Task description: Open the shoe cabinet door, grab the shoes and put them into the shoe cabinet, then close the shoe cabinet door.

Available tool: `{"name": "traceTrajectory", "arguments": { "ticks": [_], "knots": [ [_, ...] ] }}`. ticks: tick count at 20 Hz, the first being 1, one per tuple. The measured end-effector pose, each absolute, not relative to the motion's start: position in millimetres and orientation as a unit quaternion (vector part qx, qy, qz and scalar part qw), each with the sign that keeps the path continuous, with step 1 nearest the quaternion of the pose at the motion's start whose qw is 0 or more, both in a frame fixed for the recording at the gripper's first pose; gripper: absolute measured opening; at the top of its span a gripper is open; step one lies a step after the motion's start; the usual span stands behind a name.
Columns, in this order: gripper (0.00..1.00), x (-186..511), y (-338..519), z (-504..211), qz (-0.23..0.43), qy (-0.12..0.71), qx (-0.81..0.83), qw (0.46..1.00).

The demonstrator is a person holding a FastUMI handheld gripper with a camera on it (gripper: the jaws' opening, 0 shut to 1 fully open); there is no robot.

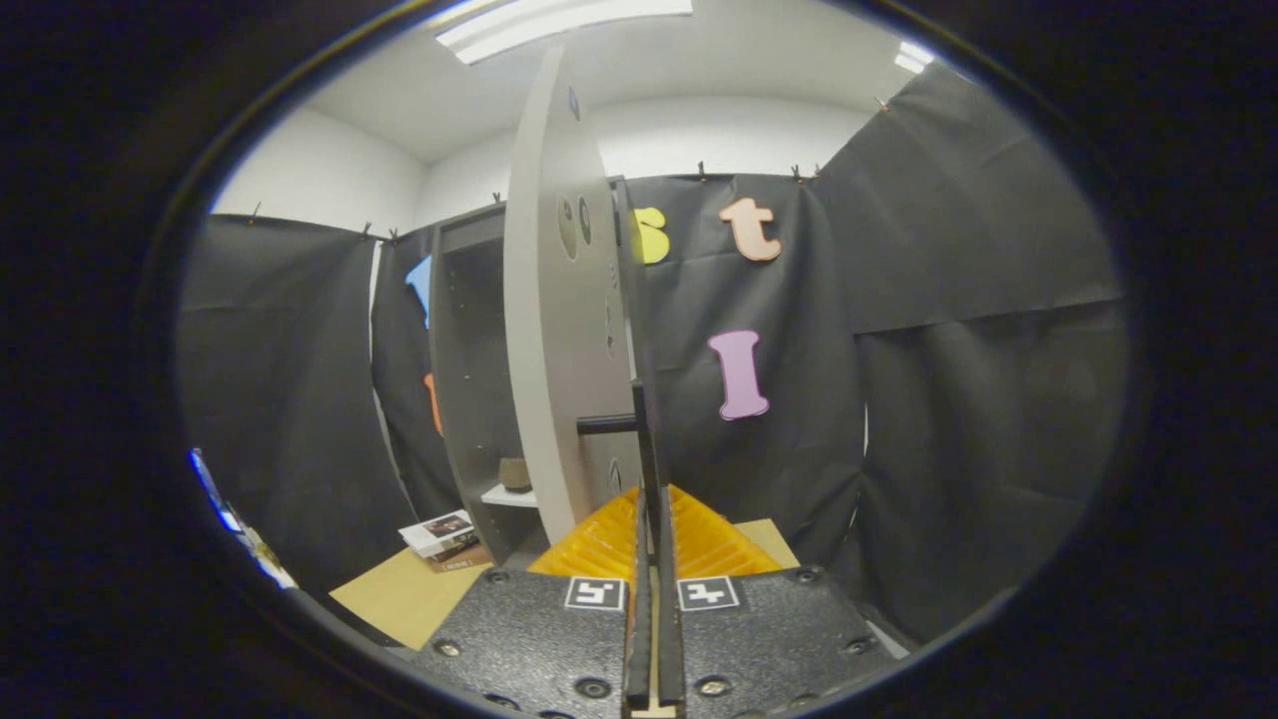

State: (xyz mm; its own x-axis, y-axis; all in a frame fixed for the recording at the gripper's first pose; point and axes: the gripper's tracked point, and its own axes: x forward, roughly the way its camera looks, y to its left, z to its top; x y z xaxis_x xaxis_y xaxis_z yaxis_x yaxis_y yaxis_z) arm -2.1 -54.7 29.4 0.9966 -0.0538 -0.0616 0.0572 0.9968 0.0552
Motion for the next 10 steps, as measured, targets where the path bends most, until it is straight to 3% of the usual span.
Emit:
{"name": "traceTrajectory", "arguments": {
  "ticks": [4, 8, 9, 10],
  "knots": [
    [0.08, -37.9, -15.9, 25.9, 0.01, 0.006, 0.046, 0.999],
    [0.76, -45.4, 10.0, 6.5, -0.016, 0.004, 0.028, 0.999],
    [0.89, -43.8, 22.3, -0.6, -0.01, 0.007, 0.019, 1.0],
    [0.94, -40.5, 30.3, -5.2, -0.01, 0.002, 0.012, 1.0]
  ]
}}
